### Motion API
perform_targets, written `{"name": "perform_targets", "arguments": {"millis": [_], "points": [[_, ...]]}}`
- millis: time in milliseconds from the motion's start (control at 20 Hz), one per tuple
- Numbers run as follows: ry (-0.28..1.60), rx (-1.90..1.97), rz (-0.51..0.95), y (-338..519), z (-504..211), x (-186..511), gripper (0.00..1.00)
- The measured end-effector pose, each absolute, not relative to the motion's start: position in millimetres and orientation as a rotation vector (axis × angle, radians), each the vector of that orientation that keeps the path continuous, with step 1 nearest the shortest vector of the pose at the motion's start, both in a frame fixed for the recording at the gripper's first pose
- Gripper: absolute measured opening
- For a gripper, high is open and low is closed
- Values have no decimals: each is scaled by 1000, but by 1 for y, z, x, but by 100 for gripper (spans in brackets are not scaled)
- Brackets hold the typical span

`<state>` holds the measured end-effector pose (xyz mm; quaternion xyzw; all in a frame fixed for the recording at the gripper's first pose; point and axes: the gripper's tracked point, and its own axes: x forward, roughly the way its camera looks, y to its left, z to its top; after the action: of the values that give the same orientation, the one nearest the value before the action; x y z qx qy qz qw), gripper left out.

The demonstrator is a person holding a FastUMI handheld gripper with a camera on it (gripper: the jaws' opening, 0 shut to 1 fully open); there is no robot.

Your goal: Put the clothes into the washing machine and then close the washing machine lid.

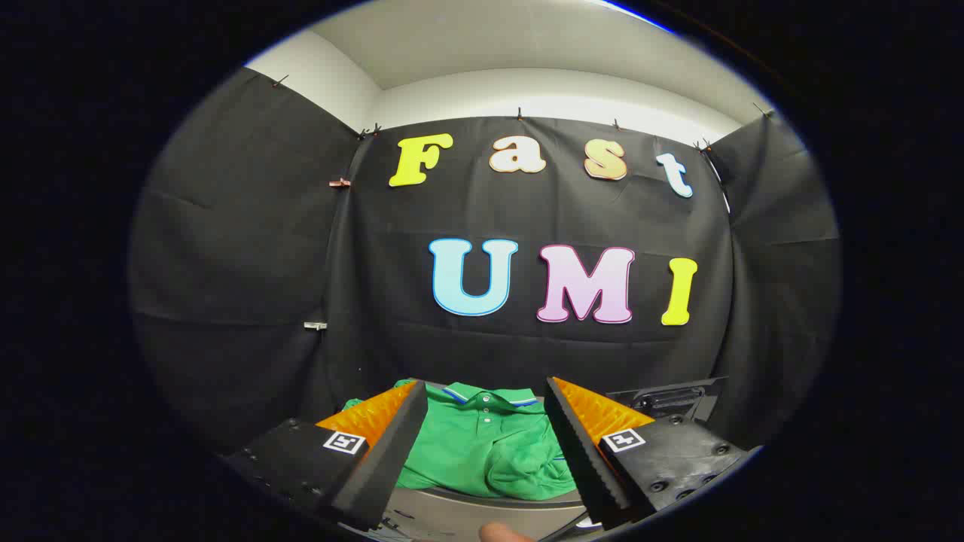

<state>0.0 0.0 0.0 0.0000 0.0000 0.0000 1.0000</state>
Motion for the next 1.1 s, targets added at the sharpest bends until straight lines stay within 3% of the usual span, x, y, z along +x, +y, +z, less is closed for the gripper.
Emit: {"name": "perform_targets", "arguments": {"millis": [1100], "points": [[16,-39,27,-13,-7,22,98]]}}
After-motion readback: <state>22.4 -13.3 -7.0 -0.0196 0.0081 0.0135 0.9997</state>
